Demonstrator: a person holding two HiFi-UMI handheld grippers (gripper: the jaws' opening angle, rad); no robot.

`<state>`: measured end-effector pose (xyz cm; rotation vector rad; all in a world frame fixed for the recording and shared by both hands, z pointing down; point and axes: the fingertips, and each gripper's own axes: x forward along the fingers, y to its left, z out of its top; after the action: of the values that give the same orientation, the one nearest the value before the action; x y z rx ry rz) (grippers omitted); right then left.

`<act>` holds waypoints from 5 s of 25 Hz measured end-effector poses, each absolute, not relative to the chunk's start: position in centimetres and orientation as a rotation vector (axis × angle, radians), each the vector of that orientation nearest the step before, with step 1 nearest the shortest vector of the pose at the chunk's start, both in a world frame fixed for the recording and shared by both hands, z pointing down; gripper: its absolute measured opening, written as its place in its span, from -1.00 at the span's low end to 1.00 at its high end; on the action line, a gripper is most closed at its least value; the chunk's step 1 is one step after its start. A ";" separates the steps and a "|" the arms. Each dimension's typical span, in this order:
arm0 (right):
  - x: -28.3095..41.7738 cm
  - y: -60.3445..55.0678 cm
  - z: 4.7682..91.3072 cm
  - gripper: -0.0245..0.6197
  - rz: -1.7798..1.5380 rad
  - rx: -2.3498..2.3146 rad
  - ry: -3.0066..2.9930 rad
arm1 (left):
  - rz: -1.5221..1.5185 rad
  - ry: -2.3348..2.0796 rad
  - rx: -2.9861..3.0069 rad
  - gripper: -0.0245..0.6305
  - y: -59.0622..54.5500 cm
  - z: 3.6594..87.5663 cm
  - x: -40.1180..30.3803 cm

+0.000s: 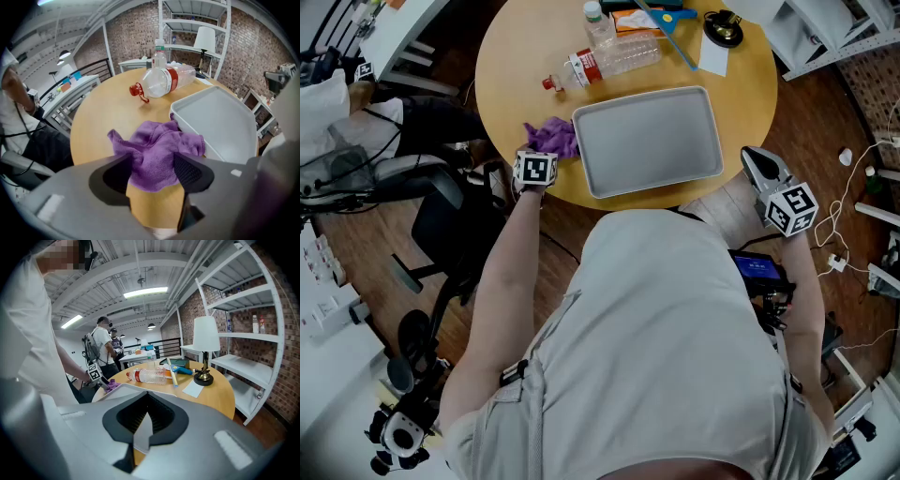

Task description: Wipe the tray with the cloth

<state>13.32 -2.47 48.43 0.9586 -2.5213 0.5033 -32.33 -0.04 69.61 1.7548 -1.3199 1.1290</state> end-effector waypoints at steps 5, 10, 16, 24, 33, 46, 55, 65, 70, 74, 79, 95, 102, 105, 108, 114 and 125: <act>14.0 -2.5 49.1 -0.91 0.518 0.994 -2.517 | 1.118 -1.225 1.762 -0.46 -0.8 71.1 -31.8; 13.9 -2.0 49.1 -0.91 0.529 0.988 -2.540 | 0.990 -1.264 1.760 -0.61 -0.8 69.5 -31.5; 13.9 -2.5 49.0 -0.91 0.529 0.967 -2.573 | 0.670 -1.409 1.874 -0.62 -4.0 61.9 -28.5; 15.8 -2.6 48.6 -0.91 0.559 1.005 -2.583 | 0.997 -1.338 1.763 -0.62 -5.5 64.3 -23.0; 19.8 -1.3 49.7 -0.91 0.626 1.079 -2.532 | 1.100 -1.279 1.672 -0.62 -6.8 67.6 -19.1; 25.4 -1.0 51.2 -0.91 0.694 1.136 -2.480 | 1.080 -1.066 1.831 -0.61 -10.6 67.6 -3.9; 27.6 -0.7 52.1 -0.91 0.730 1.119 -2.458 | 1.141 -0.916 1.904 -0.62 -13.7 67.8 4.5; 25.3 -1.0 52.1 -0.91 0.721 1.062 -2.486 | 1.182 -0.688 1.945 -0.63 -8.0 67.6 8.7; 23.7 -1.9 51.7 -0.91 0.694 1.011 -2.503 | 1.148 -0.720 1.965 -0.63 -7.5 67.1 7.1; 22.4 -2.2 51.7 -0.91 0.677 0.965 -2.512 | 1.134 -0.757 1.944 -0.63 -6.2 67.2 2.1; 21.4 -2.6 51.9 -0.91 0.667 0.926 -2.522 | 1.075 -0.805 1.852 -0.63 -3.6 67.5 -4.8; 18.5 -2.2 52.0 -0.91 0.648 0.844 -2.540 | 1.003 -0.916 1.689 -0.64 2.0 68.0 -18.4; 18.3 -1.9 52.1 -0.91 0.653 0.848 -2.535 | 1.108 -0.831 1.805 -0.63 2.5 68.0 -18.3; 18.3 -1.7 52.3 -0.91 0.662 0.848 -2.532 | 1.265 -0.697 1.909 -0.63 3.6 67.9 -17.5; 18.2 -1.5 52.4 -0.91 0.665 0.842 -2.532 | 1.553 -0.514 2.045 -0.63 5.4 67.7 -16.7; 18.1 -1.3 52.6 -0.91 0.668 0.842 -2.532 | 1.795 -0.346 2.179 -0.64 6.0 68.0 -14.4; 19.6 -1.2 53.0 -0.91 0.692 0.895 -2.505 | 1.812 -0.220 2.280 -0.64 2.4 68.0 -4.2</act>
<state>19.61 -1.18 52.99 0.8946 -2.5054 0.6921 -4.22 2.41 67.98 2.2798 -0.2204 1.8119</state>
